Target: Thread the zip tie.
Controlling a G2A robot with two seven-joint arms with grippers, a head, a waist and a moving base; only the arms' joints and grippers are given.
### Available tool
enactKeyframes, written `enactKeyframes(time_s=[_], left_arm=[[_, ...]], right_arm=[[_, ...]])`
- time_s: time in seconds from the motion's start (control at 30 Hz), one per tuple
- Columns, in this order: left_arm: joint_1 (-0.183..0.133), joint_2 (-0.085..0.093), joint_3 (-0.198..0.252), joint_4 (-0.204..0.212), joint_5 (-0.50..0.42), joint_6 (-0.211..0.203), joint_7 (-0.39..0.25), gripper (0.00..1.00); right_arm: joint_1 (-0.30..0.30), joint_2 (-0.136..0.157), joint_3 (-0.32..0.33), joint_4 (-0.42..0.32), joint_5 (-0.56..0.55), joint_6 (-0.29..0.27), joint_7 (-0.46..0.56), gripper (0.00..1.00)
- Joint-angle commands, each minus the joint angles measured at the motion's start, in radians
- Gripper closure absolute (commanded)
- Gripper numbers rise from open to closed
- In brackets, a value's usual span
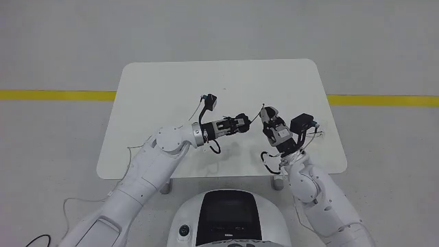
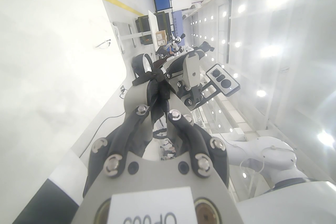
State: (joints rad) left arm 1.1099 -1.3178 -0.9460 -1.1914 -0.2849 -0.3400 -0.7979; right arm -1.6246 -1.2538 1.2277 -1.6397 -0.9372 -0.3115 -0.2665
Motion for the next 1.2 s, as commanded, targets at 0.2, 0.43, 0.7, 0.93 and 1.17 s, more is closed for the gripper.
enactKeyframes(time_s=[0.2,0.43,0.7,0.93,1.17], left_arm=[[0.000,0.000,0.000,0.000,0.000,0.000,0.000,1.00],[0.000,0.000,0.000,0.000,0.000,0.000,0.000,1.00],[0.000,0.000,0.000,0.000,0.000,0.000,0.000,1.00],[0.000,0.000,0.000,0.000,0.000,0.000,0.000,1.00],[0.000,0.000,0.000,0.000,0.000,0.000,0.000,1.00]], right_arm=[[-0.004,-0.001,0.006,-0.008,0.007,-0.016,-0.015,1.00],[-0.010,-0.001,0.012,-0.015,0.000,-0.018,-0.022,1.00],[-0.002,-0.003,0.008,-0.004,0.000,-0.017,-0.017,1.00],[0.002,-0.004,0.008,0.000,-0.002,-0.015,-0.017,1.00],[-0.001,-0.005,0.010,0.000,-0.006,-0.015,-0.011,1.00]])
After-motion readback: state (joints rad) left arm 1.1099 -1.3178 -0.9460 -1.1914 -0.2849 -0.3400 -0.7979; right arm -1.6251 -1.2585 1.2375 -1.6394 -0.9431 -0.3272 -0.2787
